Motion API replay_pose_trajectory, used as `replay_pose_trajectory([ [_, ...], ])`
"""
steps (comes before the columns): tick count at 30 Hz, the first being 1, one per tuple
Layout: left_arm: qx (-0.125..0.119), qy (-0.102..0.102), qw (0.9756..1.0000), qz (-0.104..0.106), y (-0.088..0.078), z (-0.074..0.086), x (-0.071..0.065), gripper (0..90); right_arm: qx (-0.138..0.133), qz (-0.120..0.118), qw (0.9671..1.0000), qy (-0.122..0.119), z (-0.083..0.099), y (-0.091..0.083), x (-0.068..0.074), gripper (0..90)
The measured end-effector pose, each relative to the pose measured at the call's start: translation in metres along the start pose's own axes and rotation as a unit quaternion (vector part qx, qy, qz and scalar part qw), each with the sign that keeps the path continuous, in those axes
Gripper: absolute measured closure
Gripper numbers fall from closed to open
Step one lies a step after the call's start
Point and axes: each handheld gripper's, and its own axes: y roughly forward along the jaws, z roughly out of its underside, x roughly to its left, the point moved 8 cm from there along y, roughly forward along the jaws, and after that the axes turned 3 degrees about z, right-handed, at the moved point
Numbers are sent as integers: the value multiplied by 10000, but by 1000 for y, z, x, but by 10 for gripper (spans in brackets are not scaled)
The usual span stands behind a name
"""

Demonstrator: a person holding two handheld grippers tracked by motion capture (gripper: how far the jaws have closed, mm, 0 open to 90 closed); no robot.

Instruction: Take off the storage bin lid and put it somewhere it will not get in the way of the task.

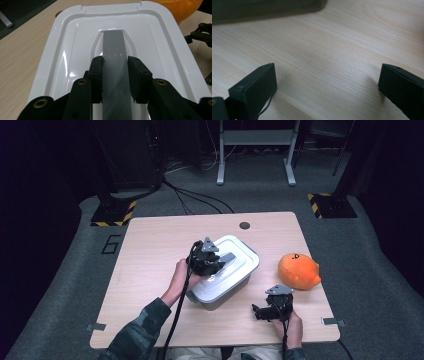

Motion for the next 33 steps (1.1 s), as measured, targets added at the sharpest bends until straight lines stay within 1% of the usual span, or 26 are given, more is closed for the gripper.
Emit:
replay_pose_trajectory([
  [2, -31, -17, 10000, 27, -1, -2, -2, 663, -2, 1, 10000, 17, 0, 0, 0, 11],
  [3, -51, 5, 10000, 1, -3, -3, -2, 663, -5, 1, 10000, 10, 0, 0, 0, 11],
  [7, -69, 47, 10000, 1, -7, -6, -1, 663, -8, 1, 10000, 7, 0, 0, 0, 11],
  [10, -123, 68, 9999, -42, -11, -9, 2, 663, -10, 2, 10000, 2, 0, 0, 0, 11],
  [11, -118, 33, 9999, -23, -12, -9, 2, 663, -8, 1, 10000, 6, 0, 0, 0, 11],
  [14, -157, 25, 9999, -54, -15, -11, 4, 663, -8, 1, 10000, 7, 0, 0, 0, 11],
  [16, -142, 58, 9999, -76, -17, -11, 6, 663, -8, 0, 10000, 8, 0, 0, 0, 11],
  [19, -135, 44, 9999, -87, -19, -11, 7, 663, -8, 1, 10000, 8, 0, 0, 0, 11],
  [20, -133, 96, 9998, -107, -20, -12, 8, 663, -9, -1, 10000, 7, 0, 0, 0, 11],
  [22, -143, 46, 9998, -118, -21, -11, 9, 663, -8, 0, 10000, 7, 0, 0, 0, 11],
  [24, -141, 60, 9998, -132, -23, -11, 11, 663, -6, -1, 10000, 13, 0, 0, 0, 11],
  [25, -178, 12, 9998, -129, -23, -12, 11, 663, -7, -2, 10000, 9, 0, 0, 0, 11],
  [26, -187, 28, 9997, -139, -24, -12, 12, 663, -7, -2, 10000, 9, 0, 0, 0, 11],
  [28, -187, -3, 9997, -151, -26, -12, 13, 663, -7, -1, 10000, 7, 0, 0, 0, 11],
  [29, -194, 24, 9997, -176, -27, -12, 14, 663, -10, -2, 10000, -1, 0, 0, 0, 11],
  [30, -210, -21, 9996, -173, -28, -12, 15, 663, -8, -1, 10000, 6, 0, 0, 0, 11],
  [31, -201, 15, 9996, -199, -29, -12, 16, 663, -8, -1, 10000, 7, 0, 0, 0, 11],
  [33, -213, -18, 9995, -211, -31, -11, 18, 663, -9, -2, 10000, 2, 0, 0, 0, 11],
])
